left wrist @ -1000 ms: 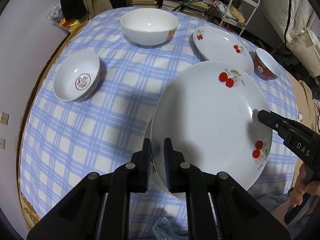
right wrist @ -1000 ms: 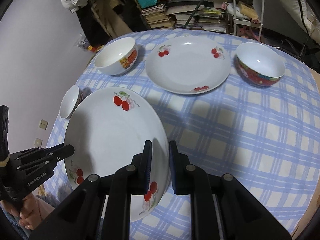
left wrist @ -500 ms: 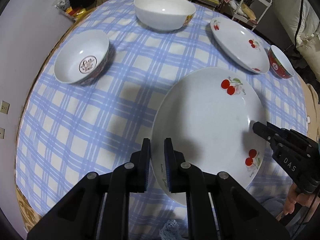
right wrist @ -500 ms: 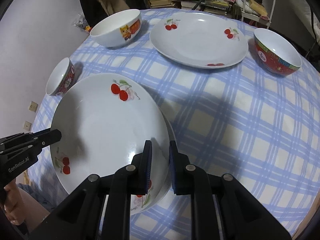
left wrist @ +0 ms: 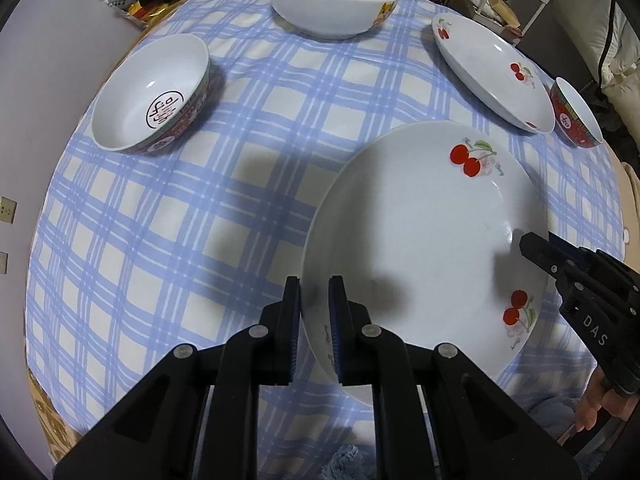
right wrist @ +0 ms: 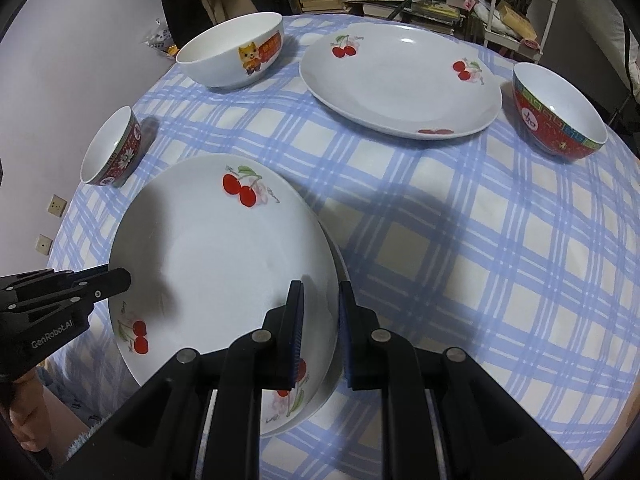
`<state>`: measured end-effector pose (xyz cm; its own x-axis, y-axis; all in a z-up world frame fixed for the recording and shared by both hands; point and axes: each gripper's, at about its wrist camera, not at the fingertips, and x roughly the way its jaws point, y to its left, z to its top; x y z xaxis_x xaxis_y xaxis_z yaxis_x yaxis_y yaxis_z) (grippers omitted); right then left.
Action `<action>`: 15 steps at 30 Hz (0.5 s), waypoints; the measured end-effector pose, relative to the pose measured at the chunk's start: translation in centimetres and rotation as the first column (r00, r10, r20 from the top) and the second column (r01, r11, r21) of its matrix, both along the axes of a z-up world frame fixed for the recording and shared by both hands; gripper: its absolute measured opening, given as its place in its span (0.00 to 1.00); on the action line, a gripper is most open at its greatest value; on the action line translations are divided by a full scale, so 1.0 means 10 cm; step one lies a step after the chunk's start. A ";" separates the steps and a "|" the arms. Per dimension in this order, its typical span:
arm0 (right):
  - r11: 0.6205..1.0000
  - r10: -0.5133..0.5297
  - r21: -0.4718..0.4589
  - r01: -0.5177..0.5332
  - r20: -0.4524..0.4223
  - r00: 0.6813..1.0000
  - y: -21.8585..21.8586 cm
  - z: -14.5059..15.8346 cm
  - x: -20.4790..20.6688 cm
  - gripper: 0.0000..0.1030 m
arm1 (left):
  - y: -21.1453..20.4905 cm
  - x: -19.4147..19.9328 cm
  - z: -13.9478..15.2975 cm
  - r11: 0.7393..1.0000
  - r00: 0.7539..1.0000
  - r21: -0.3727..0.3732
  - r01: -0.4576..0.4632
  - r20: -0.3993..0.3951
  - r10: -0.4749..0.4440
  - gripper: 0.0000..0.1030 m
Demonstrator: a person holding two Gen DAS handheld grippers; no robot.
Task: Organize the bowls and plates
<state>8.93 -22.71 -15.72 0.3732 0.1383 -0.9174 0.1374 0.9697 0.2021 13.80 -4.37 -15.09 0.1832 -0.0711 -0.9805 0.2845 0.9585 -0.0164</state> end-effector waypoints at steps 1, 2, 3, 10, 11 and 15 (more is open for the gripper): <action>1.000 0.001 -0.007 -0.001 0.002 1.000 0.01 0.00 0.00 0.17 | 0.00 0.00 -0.01 1.000 1.000 -0.003 0.000 -0.007 0.000 0.12; 1.000 0.003 -0.019 -0.003 0.003 1.000 0.01 0.01 -0.01 0.17 | 0.00 -0.01 -0.03 1.000 1.000 -0.006 0.003 -0.016 -0.003 0.12; 0.999 0.006 -0.033 -0.006 0.004 1.000 0.02 0.01 -0.02 0.17 | -0.01 -0.01 -0.06 1.000 1.000 -0.007 0.005 -0.027 -0.005 0.12; 0.999 0.001 -0.047 -0.001 0.003 1.000 0.01 0.02 -0.03 0.17 | -0.02 0.00 -0.15 1.000 0.999 0.000 -0.002 -0.041 0.002 0.12; 0.999 0.002 -0.050 -0.002 0.003 1.000 0.02 0.02 -0.03 0.17 | -0.02 0.00 -0.15 1.000 0.999 -0.002 -0.005 -0.041 0.004 0.12; 0.999 -0.004 -0.047 0.003 -0.003 1.000 0.01 0.00 -0.01 0.17 | -0.03 -0.01 -0.15 1.000 1.000 0.002 -0.004 -0.027 0.004 0.12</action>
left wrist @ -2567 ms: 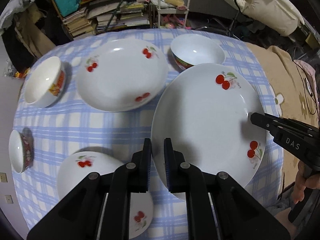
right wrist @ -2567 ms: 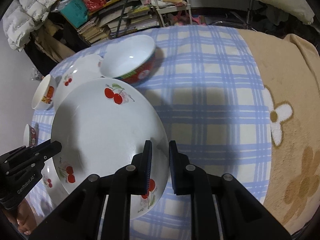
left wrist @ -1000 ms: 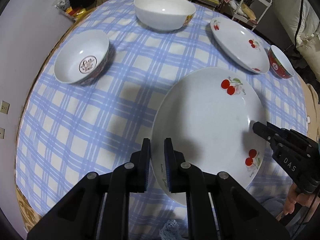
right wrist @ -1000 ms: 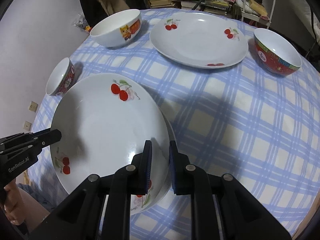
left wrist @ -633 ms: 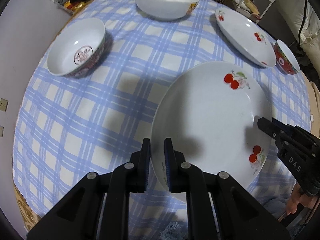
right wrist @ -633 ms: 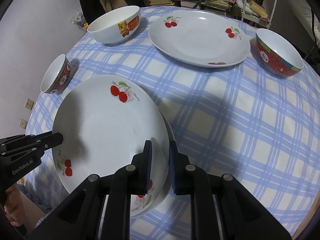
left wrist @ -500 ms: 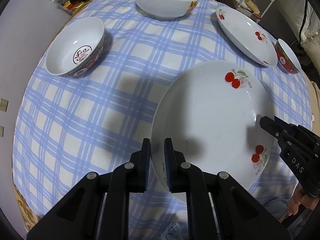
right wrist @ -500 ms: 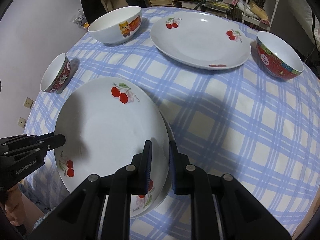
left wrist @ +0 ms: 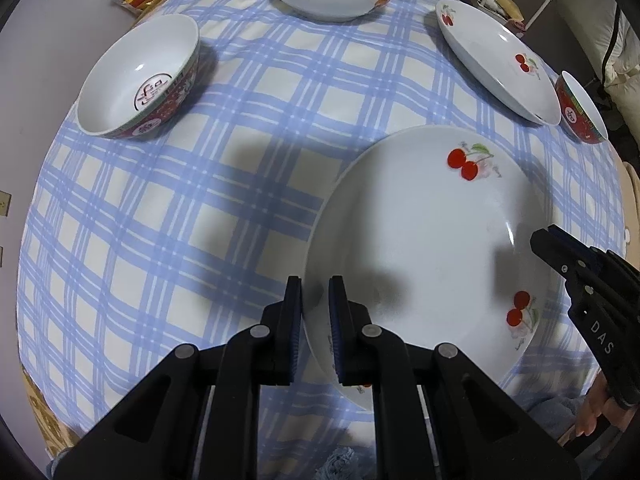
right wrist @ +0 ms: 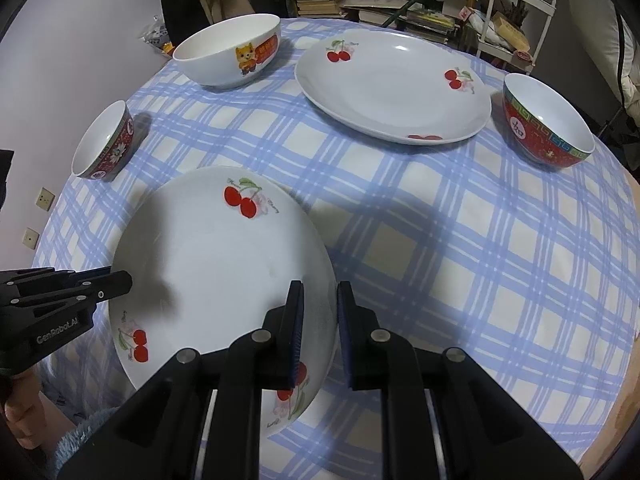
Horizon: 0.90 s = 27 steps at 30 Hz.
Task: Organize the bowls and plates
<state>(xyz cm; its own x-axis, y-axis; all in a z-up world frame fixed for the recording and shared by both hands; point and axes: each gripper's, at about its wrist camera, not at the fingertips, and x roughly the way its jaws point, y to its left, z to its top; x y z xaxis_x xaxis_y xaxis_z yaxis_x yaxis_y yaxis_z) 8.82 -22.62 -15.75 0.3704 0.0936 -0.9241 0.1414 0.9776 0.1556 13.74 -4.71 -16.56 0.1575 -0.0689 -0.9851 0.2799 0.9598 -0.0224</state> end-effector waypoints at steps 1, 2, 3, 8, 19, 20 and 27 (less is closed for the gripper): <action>1.000 -0.003 0.004 0.003 0.000 1.000 -0.01 0.00 0.00 0.17 | -0.01 0.00 0.01 1.000 1.000 0.003 0.001 0.005 -0.001 0.12; 1.000 -0.006 0.007 0.006 -0.001 1.000 -0.01 0.00 0.00 0.17 | -0.01 0.00 0.01 1.000 1.000 0.005 0.003 0.007 -0.003 0.12; 1.000 -0.007 0.008 0.007 -0.001 1.000 -0.01 0.00 0.00 0.17 | -0.02 -0.01 0.01 1.000 1.000 0.008 0.004 0.011 -0.004 0.12; 1.000 -0.008 0.013 0.008 -0.003 1.000 -0.02 0.00 0.01 0.19 | 0.00 -0.01 0.04 1.000 1.000 0.001 -0.004 0.019 0.004 0.12; 0.999 -0.028 0.030 0.025 0.095 0.995 -0.21 0.31 0.08 0.20 | -0.20 0.10 0.43 0.999 0.994 0.000 0.034 0.107 -0.034 0.18; 0.999 -0.031 0.023 0.029 0.096 0.995 -0.25 0.33 0.11 0.20 | -0.21 0.12 0.46 0.999 0.993 0.000 0.035 0.117 -0.034 0.19; 0.997 -0.075 -0.022 0.080 0.149 0.986 -0.60 0.50 0.34 0.53 | -0.43 0.45 0.62 1.000 0.984 -0.006 -0.006 0.175 0.007 0.51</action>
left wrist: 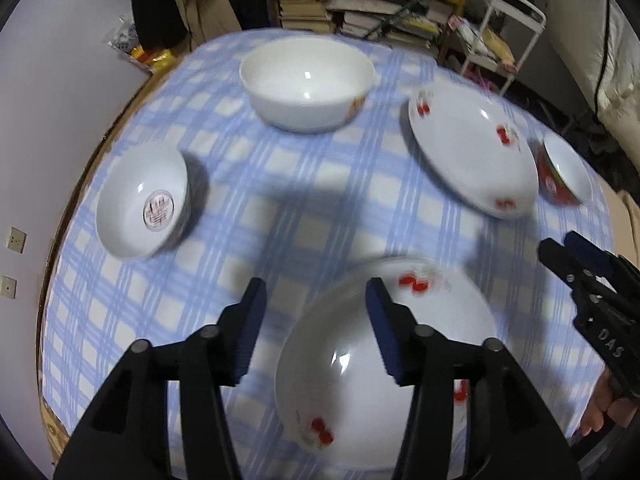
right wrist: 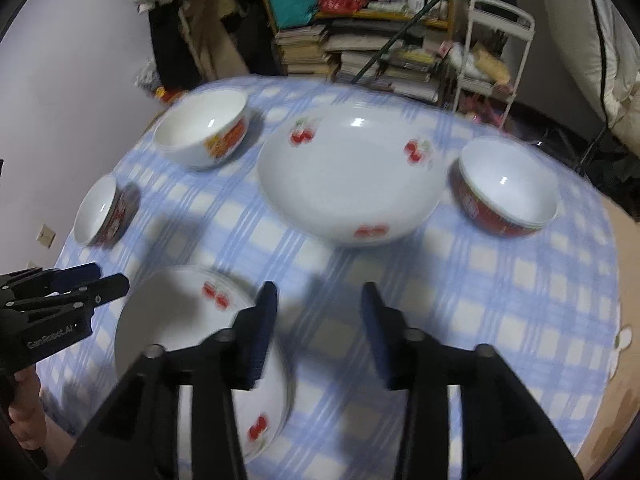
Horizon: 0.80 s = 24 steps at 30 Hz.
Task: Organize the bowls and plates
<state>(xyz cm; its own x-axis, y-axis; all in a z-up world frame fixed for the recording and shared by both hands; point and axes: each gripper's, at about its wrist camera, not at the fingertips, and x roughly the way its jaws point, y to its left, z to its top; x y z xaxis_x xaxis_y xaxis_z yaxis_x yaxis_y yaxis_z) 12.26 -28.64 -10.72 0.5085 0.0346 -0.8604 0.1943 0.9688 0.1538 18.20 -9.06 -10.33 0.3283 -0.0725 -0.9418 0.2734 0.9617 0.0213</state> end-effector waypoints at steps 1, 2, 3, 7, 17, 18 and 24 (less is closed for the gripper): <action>1.000 -0.010 0.017 0.009 0.009 1.000 -0.06 0.02 0.04 0.59 | -0.02 0.06 0.01 1.000 1.000 -0.008 -0.013 0.000 0.013 0.52; 0.999 -0.019 0.042 0.018 0.020 1.000 -0.14 0.04 0.10 0.62 | -0.05 0.13 0.00 1.000 1.000 -0.019 -0.022 -0.006 0.022 0.52; 0.998 -0.025 0.059 0.023 0.027 0.999 -0.21 0.05 0.16 0.67 | -0.06 0.18 -0.01 0.999 1.000 -0.028 -0.027 -0.014 0.026 0.55; 1.000 -0.001 0.025 0.000 0.047 0.999 -0.37 0.14 0.42 0.87 | -0.17 0.37 -0.03 0.998 0.999 -0.046 -0.034 -0.015 0.034 0.61; 0.999 0.008 -0.032 -0.007 0.021 1.000 -0.79 0.08 1.04 0.95 | -0.57 0.77 -0.18 1.000 1.000 -0.027 0.009 -0.019 -0.010 0.66; 0.999 0.012 -0.036 -0.011 0.010 1.000 -0.83 0.05 1.09 0.95 | -0.60 0.80 -0.20 1.000 1.000 -0.024 0.012 -0.022 -0.013 0.66; 0.997 0.029 -0.065 -0.033 -0.067 0.997 -0.99 -0.13 1.36 0.94 | -0.83 0.97 -0.31 1.000 0.999 -0.011 0.020 -0.035 -0.021 0.66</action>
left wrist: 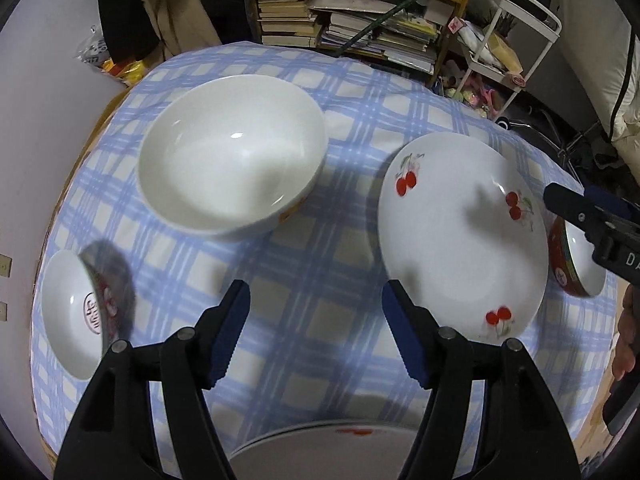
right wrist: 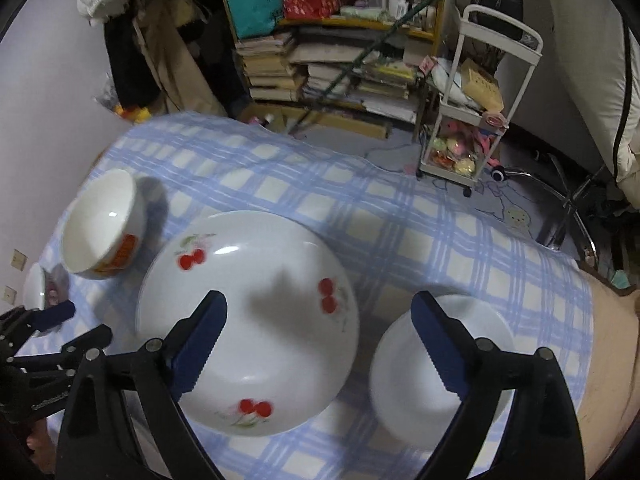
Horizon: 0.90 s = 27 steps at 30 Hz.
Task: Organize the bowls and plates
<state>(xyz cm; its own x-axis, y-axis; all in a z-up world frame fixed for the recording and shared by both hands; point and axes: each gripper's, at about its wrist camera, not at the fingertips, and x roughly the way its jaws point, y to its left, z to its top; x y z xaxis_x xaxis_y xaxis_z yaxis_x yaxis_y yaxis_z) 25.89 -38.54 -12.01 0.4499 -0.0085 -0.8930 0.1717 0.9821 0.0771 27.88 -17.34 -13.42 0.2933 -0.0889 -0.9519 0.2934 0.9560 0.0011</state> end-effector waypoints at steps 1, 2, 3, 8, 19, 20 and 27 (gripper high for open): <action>1.000 0.005 -0.001 -0.005 -0.001 1.000 -0.01 -0.02 0.02 0.94 | -0.03 0.02 -0.02 1.000 1.000 0.001 0.005 -0.002 -0.005 0.66; 1.000 0.011 0.002 -0.011 -0.005 1.000 -0.02 -0.04 0.04 0.94 | -0.06 0.04 -0.03 1.000 1.000 0.006 0.007 -0.004 -0.007 0.66; 1.000 0.013 0.007 -0.013 -0.011 1.000 -0.04 -0.06 0.07 0.94 | -0.08 0.06 -0.05 1.000 1.000 0.009 0.011 -0.007 -0.010 0.66; 0.999 0.006 0.040 -0.004 -0.063 0.998 -0.14 -0.21 0.20 0.78 | -0.17 0.12 -0.17 1.000 0.999 -0.005 0.015 -0.045 -0.016 0.65; 0.996 0.033 0.087 -0.018 -0.173 0.984 -0.21 -0.46 0.33 0.27 | -0.27 0.20 -0.36 0.997 0.993 -0.081 0.005 -0.119 -0.015 0.43; 0.995 0.033 0.095 -0.017 -0.175 0.984 -0.21 -0.47 0.32 0.25 | -0.28 0.19 -0.37 0.997 0.993 -0.082 0.007 -0.117 -0.016 0.43; 0.995 0.037 0.096 -0.022 -0.161 0.986 -0.22 -0.49 0.30 0.21 | -0.37 0.18 -0.40 0.993 0.992 -0.115 0.034 -0.119 -0.047 0.16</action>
<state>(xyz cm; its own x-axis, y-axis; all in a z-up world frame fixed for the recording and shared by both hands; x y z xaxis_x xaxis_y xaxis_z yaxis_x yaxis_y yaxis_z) 28.88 -40.73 -16.89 0.2977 0.0899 -0.9504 0.1607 0.9766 0.1427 29.63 -21.01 -17.43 0.1704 -0.2073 -0.9633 0.3232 0.9353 -0.1441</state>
